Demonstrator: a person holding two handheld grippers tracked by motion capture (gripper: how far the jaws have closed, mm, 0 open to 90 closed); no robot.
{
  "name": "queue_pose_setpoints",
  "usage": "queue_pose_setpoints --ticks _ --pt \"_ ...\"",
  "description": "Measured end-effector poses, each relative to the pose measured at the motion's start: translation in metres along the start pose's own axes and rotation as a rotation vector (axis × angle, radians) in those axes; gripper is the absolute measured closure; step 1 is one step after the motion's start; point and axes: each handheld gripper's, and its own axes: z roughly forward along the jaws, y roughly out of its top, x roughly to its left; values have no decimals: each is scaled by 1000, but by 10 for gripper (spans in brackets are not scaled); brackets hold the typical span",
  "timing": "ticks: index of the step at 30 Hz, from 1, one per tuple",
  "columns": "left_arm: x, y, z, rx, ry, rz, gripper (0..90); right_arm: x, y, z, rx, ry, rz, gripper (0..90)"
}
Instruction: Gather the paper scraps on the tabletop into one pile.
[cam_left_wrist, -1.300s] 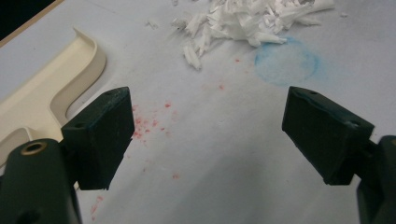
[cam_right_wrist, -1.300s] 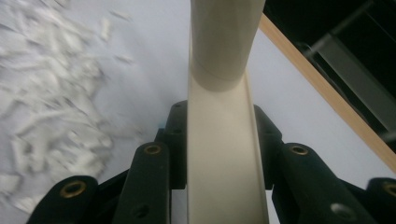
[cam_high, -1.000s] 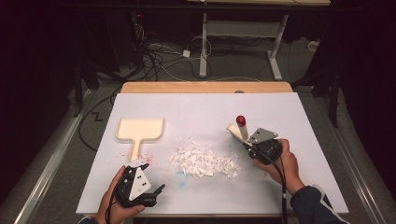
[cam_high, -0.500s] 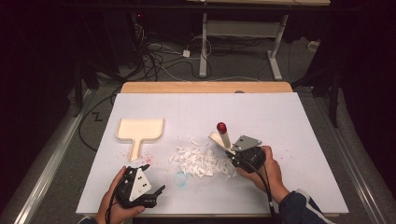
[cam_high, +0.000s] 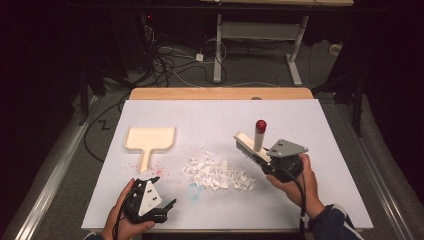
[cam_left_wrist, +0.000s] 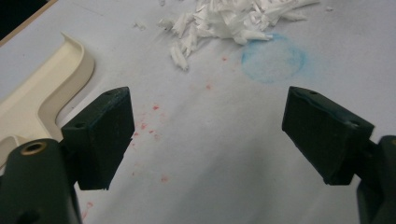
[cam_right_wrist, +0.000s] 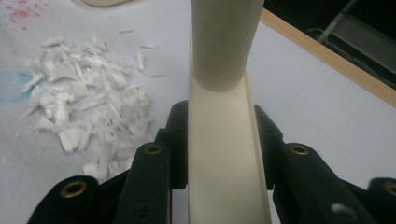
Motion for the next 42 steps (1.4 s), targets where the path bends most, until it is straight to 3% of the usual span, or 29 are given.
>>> queue_pose_setpoints --ticks 4,5,8,10,13,16,19,22,27,28,30,31,34,35,40,42 --pt "0 -1 0 2 2 1 161 -19 -22 -27 53 -39 1 680" --pt "0 -1 0 2 2 1 161 -19 -22 -27 53 -39 1 680" --pt "0 0 0 4 0 3 161 -37 -45 -45 91 -58 50 680" --pt "-1 0 1 8 -3 9 161 -41 -50 -46 94 -72 66 680" --pt "-1 2 2 7 -3 11 161 -49 -57 -42 108 -133 101 680" --pt "-2 3 3 9 -6 17 161 -43 -53 -30 106 -132 103 680" --pt "-1 3 4 8 -9 11 161 -21 -46 -14 133 -76 65 681" --pt "-1 3 4 7 -11 4 161 -1 -37 -4 142 -54 43 680" --pt "-2 4 3 -7 -18 6 161 23 -23 13 129 -37 78 680" --pt "-2 5 3 -8 -21 8 161 35 -14 22 103 -37 85 680" --pt "-2 6 5 -10 -26 8 161 45 -7 33 80 -23 134 679" --pt "-2 6 5 -10 -26 8 161 45 -7 33 80 -23 134 679" --pt "-2 6 5 -17 -34 13 161 64 2 49 55 -59 157 679" --pt "-2 7 5 -17 -34 15 161 68 7 53 43 -64 143 678" --pt "0 7 6 -17 -30 5 161 72 16 56 2 -45 177 681" --pt "0 7 5 -18 -26 6 161 73 19 56 -12 -58 121 679"
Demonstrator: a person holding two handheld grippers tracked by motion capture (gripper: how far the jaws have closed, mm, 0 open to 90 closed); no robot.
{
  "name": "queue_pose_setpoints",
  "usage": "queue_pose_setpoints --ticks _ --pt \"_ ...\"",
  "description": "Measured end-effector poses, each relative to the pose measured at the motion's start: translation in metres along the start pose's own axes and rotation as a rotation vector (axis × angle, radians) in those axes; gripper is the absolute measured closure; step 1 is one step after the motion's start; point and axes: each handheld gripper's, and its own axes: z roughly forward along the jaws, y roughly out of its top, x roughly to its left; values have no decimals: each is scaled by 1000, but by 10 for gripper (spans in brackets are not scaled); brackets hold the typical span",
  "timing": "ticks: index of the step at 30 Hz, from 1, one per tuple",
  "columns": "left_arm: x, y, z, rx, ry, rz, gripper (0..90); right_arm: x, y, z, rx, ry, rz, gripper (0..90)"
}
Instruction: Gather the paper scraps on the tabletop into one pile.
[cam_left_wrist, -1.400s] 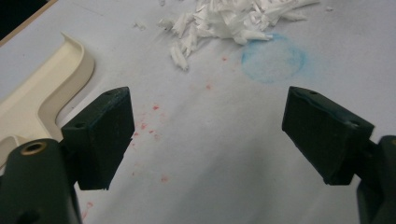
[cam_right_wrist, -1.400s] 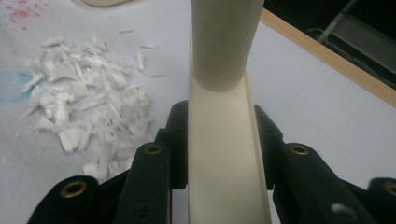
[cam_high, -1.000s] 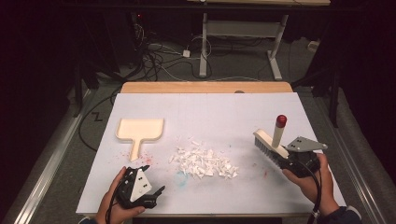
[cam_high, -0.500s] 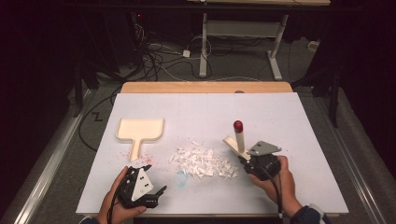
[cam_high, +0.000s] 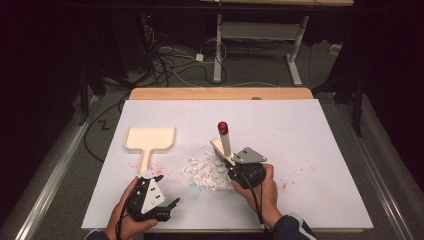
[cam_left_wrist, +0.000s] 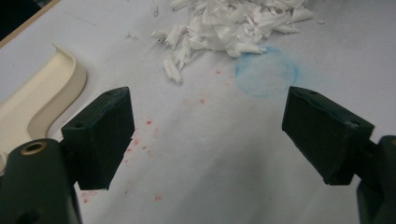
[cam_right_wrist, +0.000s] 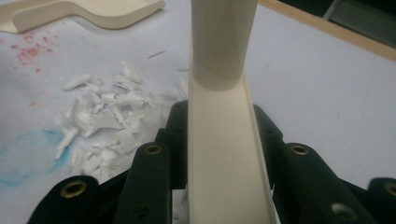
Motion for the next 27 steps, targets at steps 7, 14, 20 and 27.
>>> queue_pose_setpoints --ticks 7,14,20,27 --pt "5 -3 -5 -6 27 -26 161 -32 3 -16 -60 36 44 680" --pt "7 -6 -8 -6 37 -36 161 -63 21 -14 -119 89 -72 680" --pt "8 -7 -7 6 44 -23 161 -67 36 36 -171 106 -342 681" --pt "6 -9 -9 14 46 -36 161 -43 43 89 -142 138 -402 681"
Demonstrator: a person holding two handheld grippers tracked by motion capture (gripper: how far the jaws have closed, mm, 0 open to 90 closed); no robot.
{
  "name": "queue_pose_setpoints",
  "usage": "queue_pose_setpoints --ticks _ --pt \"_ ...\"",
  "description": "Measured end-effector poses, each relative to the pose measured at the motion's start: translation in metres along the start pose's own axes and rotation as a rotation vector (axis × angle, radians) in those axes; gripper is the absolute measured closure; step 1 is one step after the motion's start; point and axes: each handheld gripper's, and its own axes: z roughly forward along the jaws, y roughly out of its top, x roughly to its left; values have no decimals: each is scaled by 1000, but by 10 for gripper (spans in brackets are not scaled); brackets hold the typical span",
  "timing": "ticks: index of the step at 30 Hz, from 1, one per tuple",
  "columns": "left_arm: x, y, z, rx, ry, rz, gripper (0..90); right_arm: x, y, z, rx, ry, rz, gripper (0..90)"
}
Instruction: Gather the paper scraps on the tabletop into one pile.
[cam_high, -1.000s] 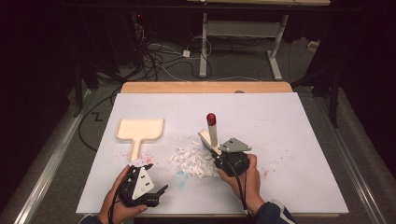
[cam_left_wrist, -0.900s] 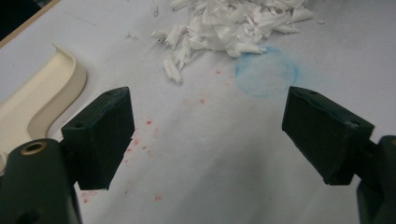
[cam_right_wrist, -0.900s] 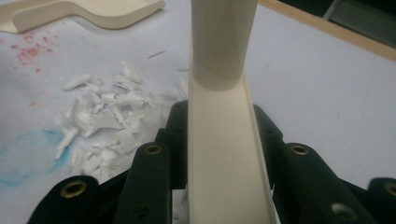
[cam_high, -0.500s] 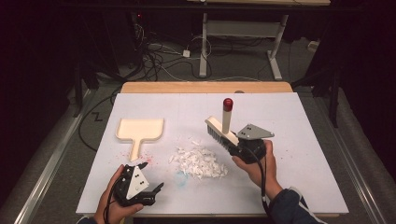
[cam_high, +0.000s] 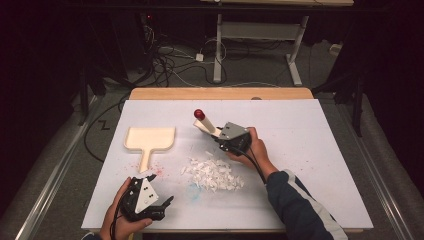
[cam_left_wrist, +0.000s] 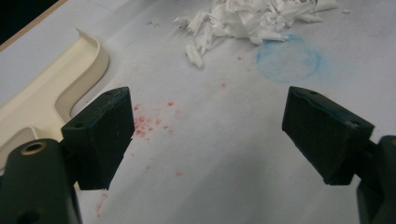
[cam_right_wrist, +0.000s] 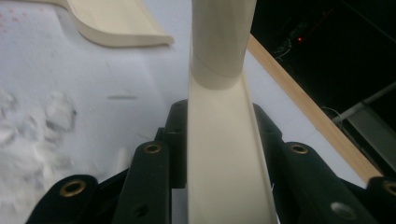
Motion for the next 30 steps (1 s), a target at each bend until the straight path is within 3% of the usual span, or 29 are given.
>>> queue_pose_setpoints --ticks 3,5,6,8,9,10,12,14,15,18,19,20,21,25,28,30 --pt "-2 -2 -2 1 -6 4 161 11 9 14 -4 62 -7 681" --pt "-2 -3 -3 -1 -10 1 160 25 17 24 -3 111 -58 680" --pt "-2 -3 -3 -1 -10 -2 160 25 17 24 -3 111 -58 680" --pt "-1 -4 -3 -3 -8 -8 161 32 20 27 -23 178 -68 678" --pt "-1 -3 -3 -4 -10 -9 161 32 20 27 -23 178 -68 678" --pt "0 -3 -3 -3 -11 -9 161 34 20 26 -23 228 -87 674" --pt "-1 -3 -2 3 -11 -5 161 33 19 23 -25 254 -92 673" --pt "-1 -3 -1 4 -13 -6 161 30 16 16 -47 319 -99 673" --pt "-1 -3 -1 7 -14 -4 161 27 11 7 -57 377 -105 673" --pt "-2 -2 0 9 -16 -3 161 26 6 -2 -59 412 -124 672" --pt "-3 -2 1 12 -17 -3 161 25 -1 -14 -63 450 -138 671" --pt "-3 -2 1 12 -17 -3 160 25 -1 -14 -63 450 -138 671" --pt "-3 -2 1 16 -17 -1 161 23 -6 -26 -73 482 -153 672" --pt "-3 -2 2 21 -18 0 161 19 -12 -42 -86 496 -158 677" --pt "-3 -1 2 21 -16 -3 161 14 -16 -55 -102 427 -134 680" --pt "-3 0 2 22 -15 1 161 14 -16 -57 -109 414 -122 680"
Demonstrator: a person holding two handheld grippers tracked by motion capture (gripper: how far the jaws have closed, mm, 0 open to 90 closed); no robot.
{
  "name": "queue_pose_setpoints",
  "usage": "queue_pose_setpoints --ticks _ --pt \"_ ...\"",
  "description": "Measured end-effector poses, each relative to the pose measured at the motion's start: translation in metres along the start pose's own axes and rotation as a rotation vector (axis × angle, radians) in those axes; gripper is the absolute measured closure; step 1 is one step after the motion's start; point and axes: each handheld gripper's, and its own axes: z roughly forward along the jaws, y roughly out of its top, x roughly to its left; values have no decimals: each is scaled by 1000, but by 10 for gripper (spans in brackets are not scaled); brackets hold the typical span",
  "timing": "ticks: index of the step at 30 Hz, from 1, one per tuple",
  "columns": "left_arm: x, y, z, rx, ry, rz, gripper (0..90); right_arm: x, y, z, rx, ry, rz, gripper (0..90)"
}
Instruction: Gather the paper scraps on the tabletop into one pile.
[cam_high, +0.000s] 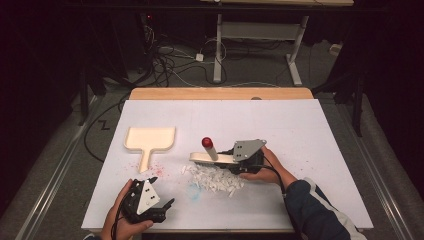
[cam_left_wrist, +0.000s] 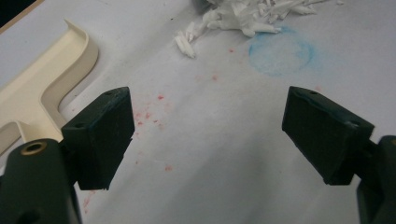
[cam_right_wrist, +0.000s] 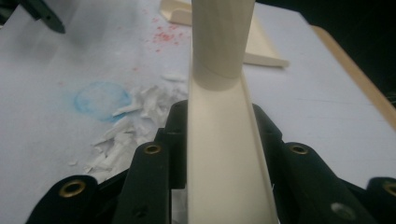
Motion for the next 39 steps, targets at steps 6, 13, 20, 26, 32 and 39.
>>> queue_pose_setpoints --ticks 6,13,20,26,32,39 --pt "0 0 0 1 0 7 161 -5 -2 -20 -37 -128 73 679" --pt "3 -1 -6 -16 25 -1 161 2 15 -34 -44 -213 273 679" --pt "3 0 -11 -29 56 -10 161 24 39 -17 16 -243 223 679" --pt "2 0 -7 -9 53 -7 161 13 44 4 -20 -166 214 679" --pt "6 -4 -10 -17 67 -34 161 29 61 21 -44 -123 305 679" --pt "4 -7 -11 -11 58 -46 162 42 72 60 104 -148 300 680"
